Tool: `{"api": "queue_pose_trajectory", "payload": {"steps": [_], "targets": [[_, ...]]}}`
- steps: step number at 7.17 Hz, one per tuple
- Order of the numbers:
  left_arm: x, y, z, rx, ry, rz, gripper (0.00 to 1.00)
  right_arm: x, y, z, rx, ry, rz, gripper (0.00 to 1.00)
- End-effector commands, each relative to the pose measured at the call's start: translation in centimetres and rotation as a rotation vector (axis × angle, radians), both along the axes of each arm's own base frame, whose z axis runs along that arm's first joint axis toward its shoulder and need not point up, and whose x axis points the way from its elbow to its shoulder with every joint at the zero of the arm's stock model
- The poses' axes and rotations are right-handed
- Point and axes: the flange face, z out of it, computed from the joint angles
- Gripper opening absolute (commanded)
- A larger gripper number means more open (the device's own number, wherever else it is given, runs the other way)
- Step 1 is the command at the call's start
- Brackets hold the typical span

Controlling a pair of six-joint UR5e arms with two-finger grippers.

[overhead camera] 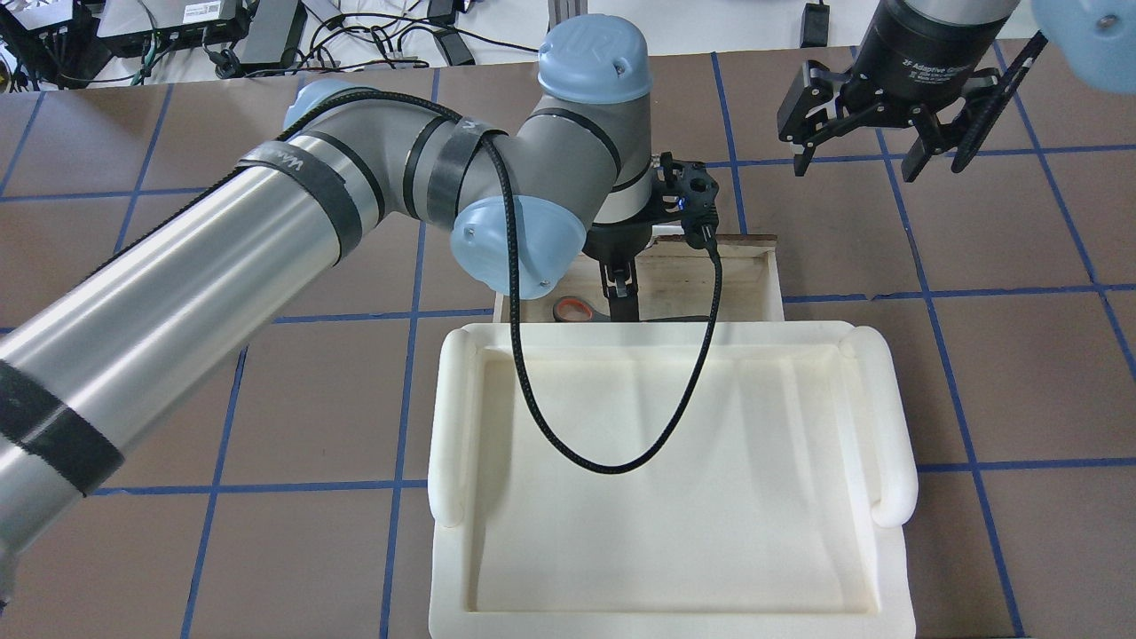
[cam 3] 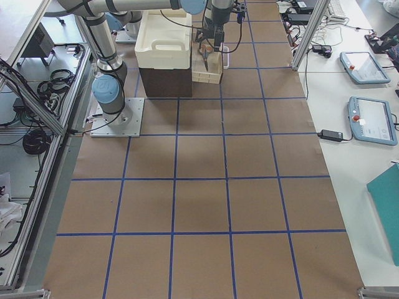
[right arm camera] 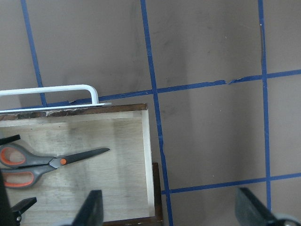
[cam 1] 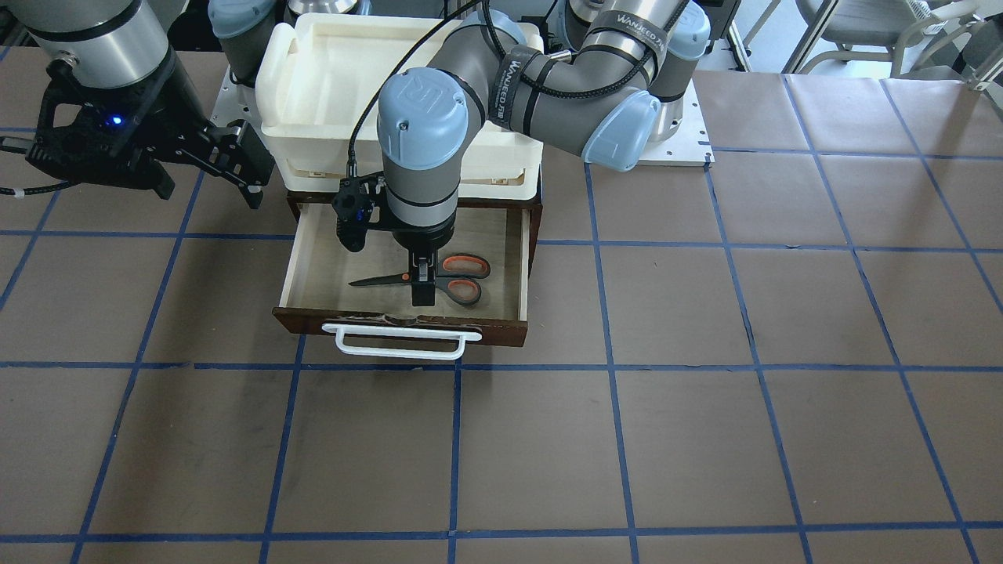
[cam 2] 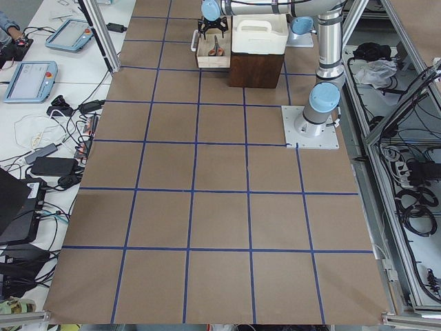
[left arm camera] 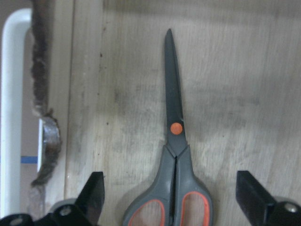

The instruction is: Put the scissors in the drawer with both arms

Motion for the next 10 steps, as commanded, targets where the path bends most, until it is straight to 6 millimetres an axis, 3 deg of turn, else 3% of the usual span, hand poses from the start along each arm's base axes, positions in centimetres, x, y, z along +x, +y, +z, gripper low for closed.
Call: {"api": "queue_pose_trajectory", "payload": {"steps": [1,2,4,6,8,10], "targets": [[4.6,-1.8,6.8,-0.013,0.008,0.135,1.00,0.0,0.0,0.0,-0.002,0.003,0.000,1.00],[7.8,-2.3,9.1,-0.033,0.015,0.190,1.00,0.0,0.1,0.0,0.000,0.034,0.005,1.00],[13.6,-2.7,12.1,-0.042,0.017,0.434,1.00,0.5,0.2,-0.1,0.000,0.046,0.019,1.00],[21.5,-3.9,13.5,0.005,0.000,0.819,1.00,0.7,0.1,-0.1,-0.002,0.043,0.022,1.00],[26.6,-3.7,14.6,-0.009,-0.098,1.181,1.00,0.7,0.2,0.0,-0.005,0.043,0.020,1.00],[27.1,-1.1,16.6,-0.020,-0.129,1.319,1.00,0.6,0.2,-0.3,0.000,0.046,0.023,1.00]]}}
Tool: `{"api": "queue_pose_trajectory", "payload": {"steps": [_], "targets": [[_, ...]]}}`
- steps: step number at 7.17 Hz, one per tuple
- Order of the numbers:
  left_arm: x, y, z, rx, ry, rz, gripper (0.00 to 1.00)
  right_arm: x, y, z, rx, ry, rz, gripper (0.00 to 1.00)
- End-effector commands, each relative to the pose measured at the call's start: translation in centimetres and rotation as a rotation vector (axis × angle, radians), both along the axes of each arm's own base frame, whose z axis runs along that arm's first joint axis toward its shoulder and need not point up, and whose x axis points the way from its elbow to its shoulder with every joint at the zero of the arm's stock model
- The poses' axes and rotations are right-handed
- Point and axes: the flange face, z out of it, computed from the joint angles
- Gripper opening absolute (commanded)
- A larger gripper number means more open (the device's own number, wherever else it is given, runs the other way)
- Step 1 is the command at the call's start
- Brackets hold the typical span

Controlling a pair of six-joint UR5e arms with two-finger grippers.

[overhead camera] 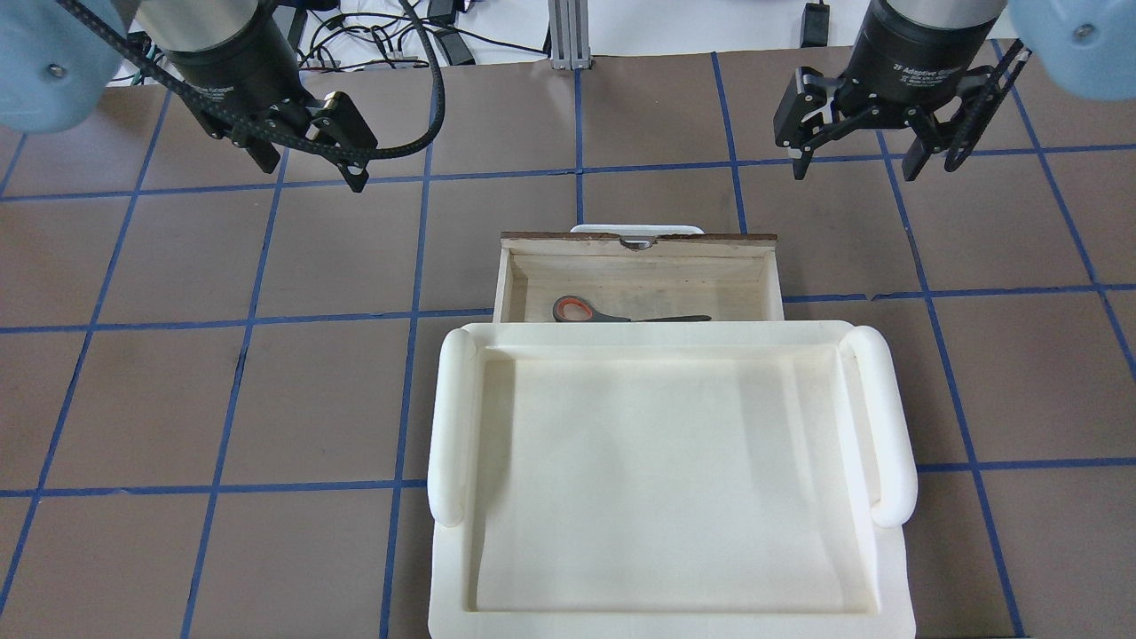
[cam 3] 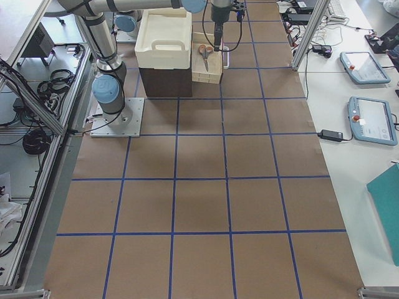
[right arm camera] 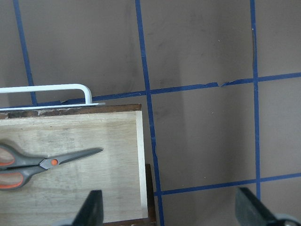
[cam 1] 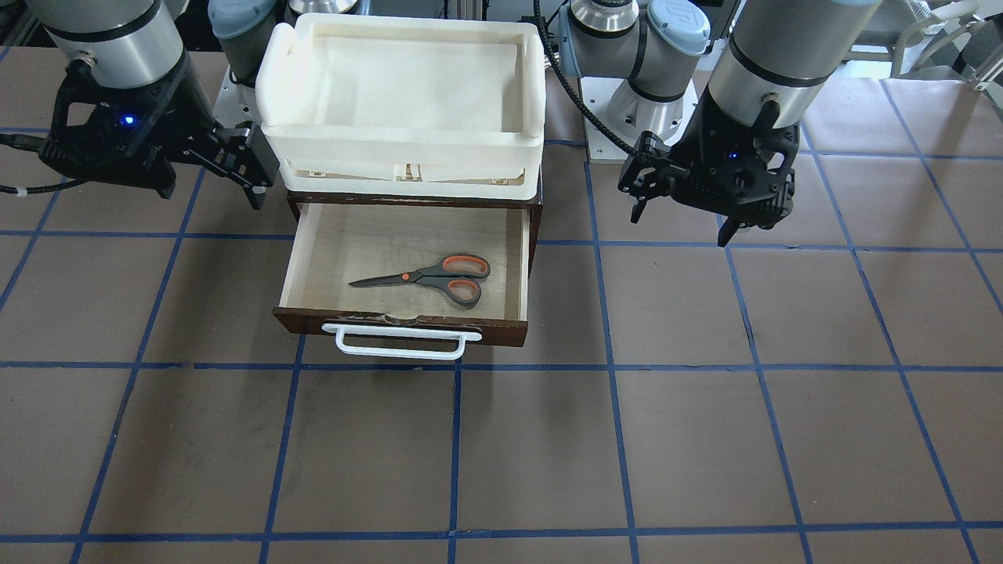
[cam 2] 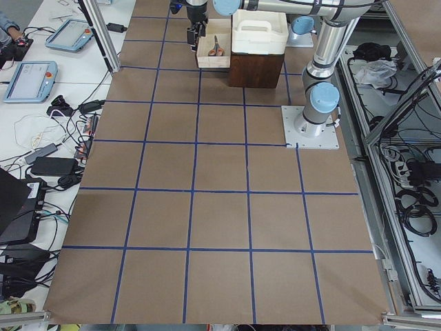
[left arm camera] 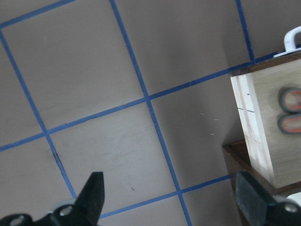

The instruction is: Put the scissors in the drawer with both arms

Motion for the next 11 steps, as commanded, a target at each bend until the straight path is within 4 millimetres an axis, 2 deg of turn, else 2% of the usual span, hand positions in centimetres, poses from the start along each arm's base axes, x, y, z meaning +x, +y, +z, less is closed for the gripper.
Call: {"api": "queue_pose_trajectory", "payload": {"steps": [1,2,4,11], "targets": [[0.3,2.7,1.2,0.021,-0.002,0.149,1.00,0.0,0.1,-0.2,0.004,0.001,0.002,1.00],[0.2,3.4,0.3,0.035,0.026,0.198,1.00,0.1,0.1,-0.3,0.006,0.002,0.004,1.00],[0.3,4.3,0.4,0.034,0.026,0.286,1.00,0.0,0.1,-0.4,0.009,0.006,0.004,1.00],[0.2,4.6,-0.3,0.043,0.020,0.271,1.00,0.0,0.1,-0.4,0.009,0.005,0.001,1.00]]}}
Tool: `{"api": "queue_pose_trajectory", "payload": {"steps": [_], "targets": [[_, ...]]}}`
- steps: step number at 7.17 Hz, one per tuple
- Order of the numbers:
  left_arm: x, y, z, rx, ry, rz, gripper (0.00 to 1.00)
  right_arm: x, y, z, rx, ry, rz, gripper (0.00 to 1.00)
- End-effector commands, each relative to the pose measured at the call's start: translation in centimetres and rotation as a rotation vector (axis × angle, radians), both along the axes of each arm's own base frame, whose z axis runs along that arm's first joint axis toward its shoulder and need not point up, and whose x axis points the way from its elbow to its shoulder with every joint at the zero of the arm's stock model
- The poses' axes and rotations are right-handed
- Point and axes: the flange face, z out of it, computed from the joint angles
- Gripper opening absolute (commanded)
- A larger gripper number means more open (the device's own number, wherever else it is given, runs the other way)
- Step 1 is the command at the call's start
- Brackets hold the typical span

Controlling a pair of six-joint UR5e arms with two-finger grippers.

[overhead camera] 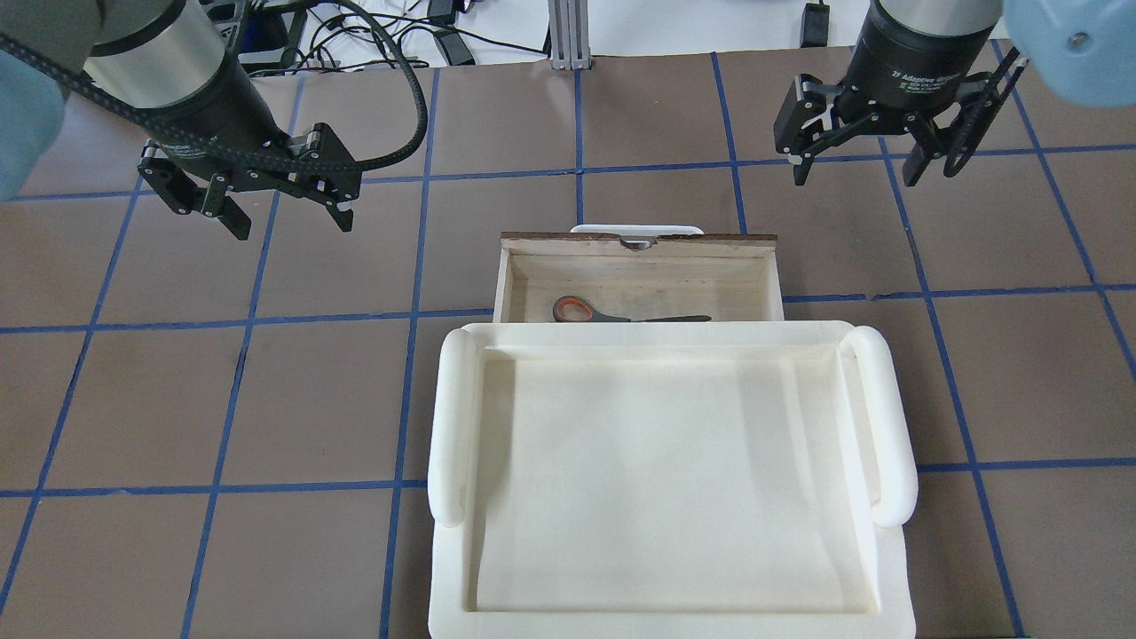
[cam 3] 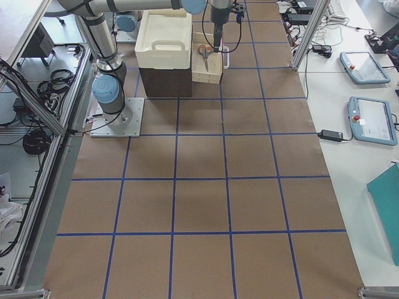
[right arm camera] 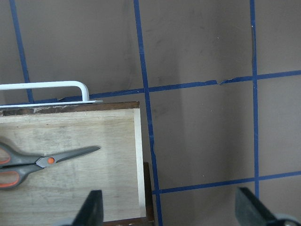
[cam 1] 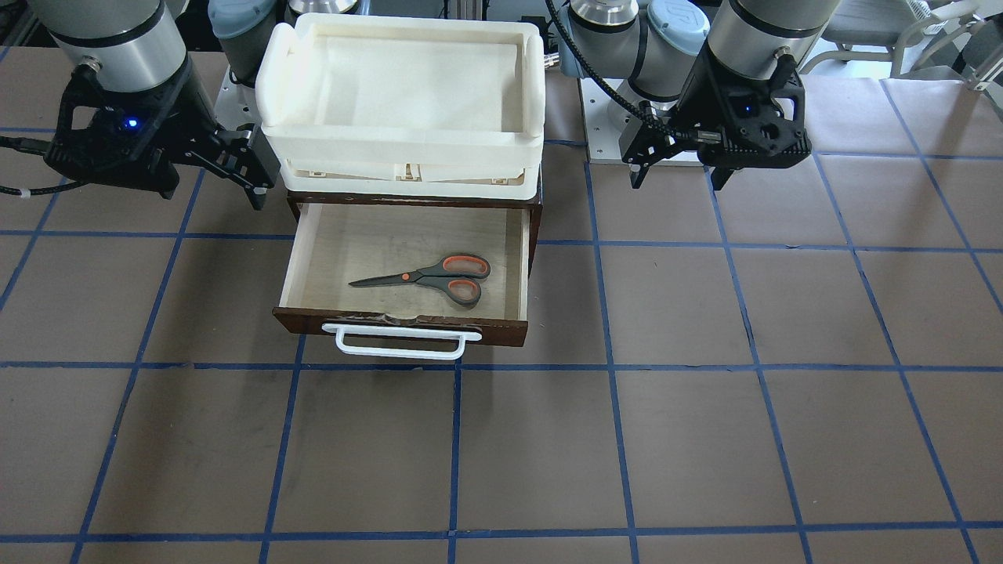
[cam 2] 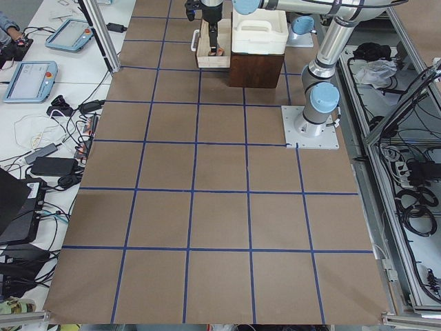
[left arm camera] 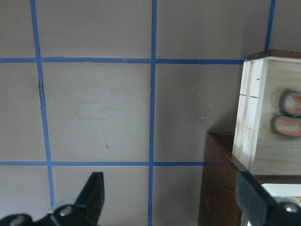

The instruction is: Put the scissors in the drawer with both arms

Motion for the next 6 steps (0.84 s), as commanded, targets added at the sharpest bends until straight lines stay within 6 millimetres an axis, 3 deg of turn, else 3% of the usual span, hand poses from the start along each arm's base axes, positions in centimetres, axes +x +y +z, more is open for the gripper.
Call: {"api": "queue_pose_trajectory", "payload": {"steps": [1,6], "targets": [[-0.03,0.01,-0.03,0.001,0.000,0.003,1.00,0.04,0.01,0.00,0.000,-0.001,0.000,1.00],[-0.12,0.37,0.20,-0.012,0.001,0.005,1.00,-0.06,0.05,-0.18,0.006,0.002,0.004,1.00]]}}
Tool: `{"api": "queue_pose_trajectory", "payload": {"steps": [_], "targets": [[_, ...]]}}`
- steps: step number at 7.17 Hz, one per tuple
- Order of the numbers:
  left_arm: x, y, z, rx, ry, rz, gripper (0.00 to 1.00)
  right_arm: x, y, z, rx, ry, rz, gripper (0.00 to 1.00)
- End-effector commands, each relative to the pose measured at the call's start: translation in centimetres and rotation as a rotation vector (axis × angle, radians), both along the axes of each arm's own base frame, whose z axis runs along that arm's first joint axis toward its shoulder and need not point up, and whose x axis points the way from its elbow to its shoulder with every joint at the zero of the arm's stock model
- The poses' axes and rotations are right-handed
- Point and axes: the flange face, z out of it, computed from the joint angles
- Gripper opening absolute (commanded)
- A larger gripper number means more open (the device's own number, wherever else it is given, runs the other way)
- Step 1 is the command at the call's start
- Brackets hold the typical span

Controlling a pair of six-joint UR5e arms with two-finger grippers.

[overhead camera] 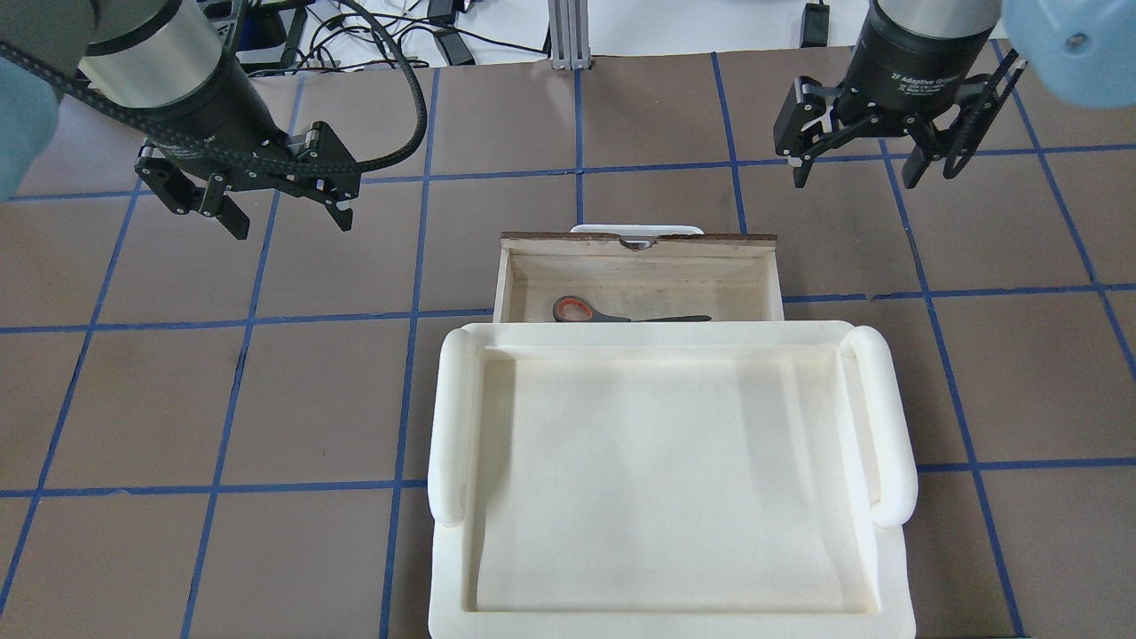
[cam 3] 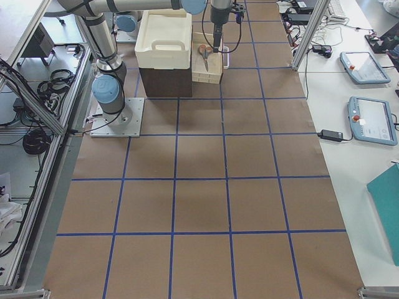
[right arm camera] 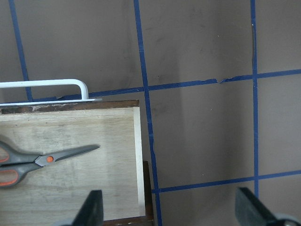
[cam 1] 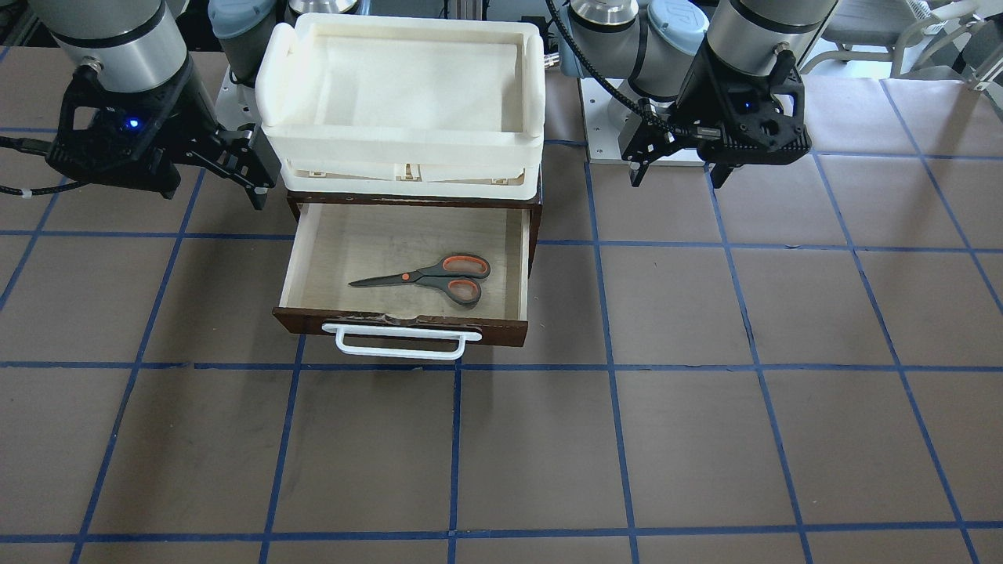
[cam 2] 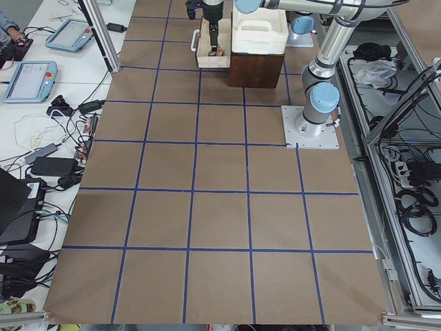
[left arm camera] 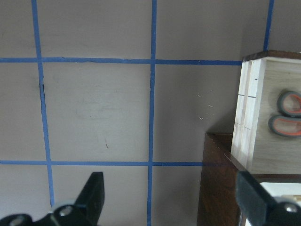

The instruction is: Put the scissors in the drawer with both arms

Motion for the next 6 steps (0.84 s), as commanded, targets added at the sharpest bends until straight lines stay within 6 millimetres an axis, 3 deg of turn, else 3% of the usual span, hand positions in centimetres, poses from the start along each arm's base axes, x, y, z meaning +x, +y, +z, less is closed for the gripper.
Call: {"api": "queue_pose_trajectory", "payload": {"steps": [1,6], "targets": [[-0.03,-0.24,0.10,-0.031,0.001,-0.002,1.00,-0.05,-0.02,-0.01,-0.001,0.001,0.001,1.00],[0.05,-0.19,0.28,-0.038,0.001,-0.004,1.00,-0.07,-0.05,0.02,-0.004,0.002,0.000,1.00]]}}
